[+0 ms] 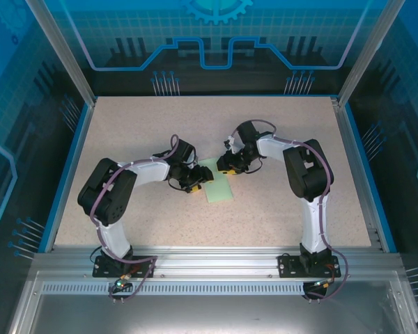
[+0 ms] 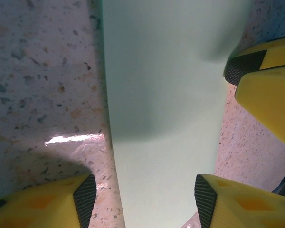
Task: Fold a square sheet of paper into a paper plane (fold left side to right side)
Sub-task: Third fold the triangle at the center of the table.
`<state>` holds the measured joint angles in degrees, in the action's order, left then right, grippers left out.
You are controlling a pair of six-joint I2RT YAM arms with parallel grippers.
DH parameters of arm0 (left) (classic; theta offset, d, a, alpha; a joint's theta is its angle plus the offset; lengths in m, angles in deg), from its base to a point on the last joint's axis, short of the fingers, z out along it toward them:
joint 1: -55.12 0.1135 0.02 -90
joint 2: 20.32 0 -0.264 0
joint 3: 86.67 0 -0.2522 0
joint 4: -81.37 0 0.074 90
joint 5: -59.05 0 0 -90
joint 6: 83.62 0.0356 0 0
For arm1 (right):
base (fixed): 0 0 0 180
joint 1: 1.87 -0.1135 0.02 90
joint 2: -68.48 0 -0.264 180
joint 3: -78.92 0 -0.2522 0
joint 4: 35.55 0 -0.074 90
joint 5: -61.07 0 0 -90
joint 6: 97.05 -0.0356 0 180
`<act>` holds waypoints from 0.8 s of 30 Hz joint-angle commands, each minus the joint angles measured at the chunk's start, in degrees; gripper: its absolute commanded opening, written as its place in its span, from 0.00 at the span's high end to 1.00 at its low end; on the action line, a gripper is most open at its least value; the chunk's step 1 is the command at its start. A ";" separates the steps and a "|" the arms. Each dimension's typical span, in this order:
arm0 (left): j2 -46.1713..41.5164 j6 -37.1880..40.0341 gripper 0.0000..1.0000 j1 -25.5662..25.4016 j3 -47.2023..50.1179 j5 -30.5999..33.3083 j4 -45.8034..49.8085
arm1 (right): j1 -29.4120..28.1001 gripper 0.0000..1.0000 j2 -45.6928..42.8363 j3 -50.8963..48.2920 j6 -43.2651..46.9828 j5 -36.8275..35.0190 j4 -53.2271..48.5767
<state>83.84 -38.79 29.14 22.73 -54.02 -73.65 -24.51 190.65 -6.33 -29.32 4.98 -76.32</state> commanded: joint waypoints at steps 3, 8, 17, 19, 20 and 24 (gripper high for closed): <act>1.69 -0.93 0.47 -0.54 -0.60 -3.36 -3.40 | -0.75 0.59 2.10 0.40 0.60 -1.87 -2.70; 1.04 -0.62 0.47 -0.54 -0.39 -2.77 -2.77 | -0.75 0.59 2.11 0.31 0.48 -1.90 -2.53; -1.08 -0.78 0.52 -0.56 0.29 -1.39 -2.49 | -0.77 0.59 2.11 0.15 0.57 -1.83 -2.44; -1.77 -0.76 0.53 -0.56 0.56 -0.99 -2.18 | -0.75 0.59 2.11 0.18 0.58 -1.93 -2.35; -1.99 -0.71 0.55 -0.55 0.63 -0.93 -2.03 | -0.74 0.59 2.10 0.19 0.61 -1.94 -2.35; -2.29 -0.80 0.65 -0.56 0.86 -0.81 -2.08 | -0.75 0.59 2.06 0.05 0.60 -1.85 -2.26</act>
<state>83.43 -39.58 28.75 22.73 -54.96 -76.21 -24.51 190.67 -6.31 -29.32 4.98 -76.32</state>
